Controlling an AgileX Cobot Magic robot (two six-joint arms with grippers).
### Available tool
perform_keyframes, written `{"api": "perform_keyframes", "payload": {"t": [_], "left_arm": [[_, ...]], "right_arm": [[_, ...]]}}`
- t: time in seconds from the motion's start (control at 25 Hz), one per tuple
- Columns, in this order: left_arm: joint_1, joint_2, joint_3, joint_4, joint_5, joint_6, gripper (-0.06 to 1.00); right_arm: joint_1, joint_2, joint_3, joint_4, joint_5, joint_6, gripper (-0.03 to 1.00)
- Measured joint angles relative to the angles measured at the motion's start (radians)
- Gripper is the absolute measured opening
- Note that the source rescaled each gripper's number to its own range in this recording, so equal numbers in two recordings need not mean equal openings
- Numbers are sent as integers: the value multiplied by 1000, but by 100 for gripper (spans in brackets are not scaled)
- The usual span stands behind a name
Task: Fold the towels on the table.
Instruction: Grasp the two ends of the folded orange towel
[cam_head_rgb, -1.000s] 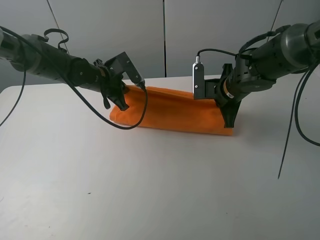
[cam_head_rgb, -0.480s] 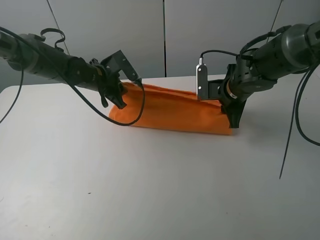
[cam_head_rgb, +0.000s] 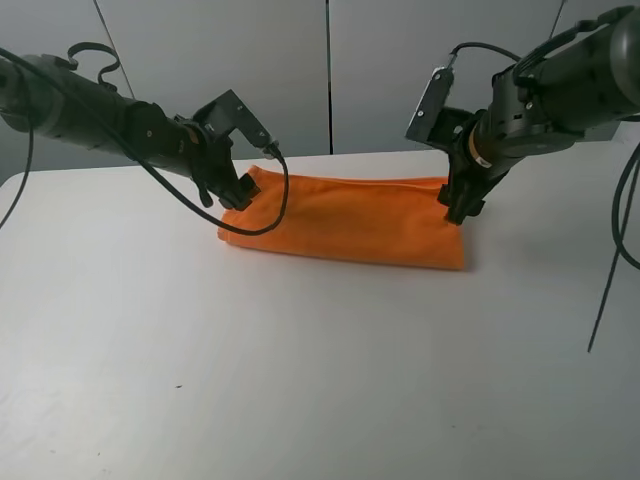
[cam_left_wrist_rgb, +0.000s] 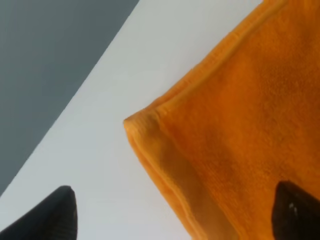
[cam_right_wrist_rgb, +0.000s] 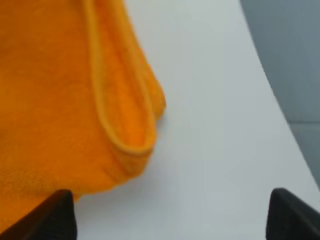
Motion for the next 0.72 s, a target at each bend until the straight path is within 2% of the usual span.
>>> {"api": "perform_keyframes", "payload": {"t": [0.08, 0.2, 0.36, 0.48, 0.56, 0.72], "left_arm": [[0, -17, -13, 0, 66, -83, 99], [0, -21, -37, 0, 182, -192, 99], [0, -21, -43, 0, 293, -268, 99], [5, -21, -44, -4, 335, -316, 99], [18, -21, -44, -22, 351, -348, 99], [66, -21, -44, -121, 371, -367, 99]], "right_arm": [[0, -24, 0, 76, 26, 76, 83], [-4, -45, 0, 293, 33, 84, 83], [-35, -47, 0, 662, 35, -99, 83], [-81, -47, 0, 893, 44, -233, 83], [-111, -47, 0, 1021, 60, -313, 83], [-145, -47, 0, 1238, 76, -428, 83]]}}
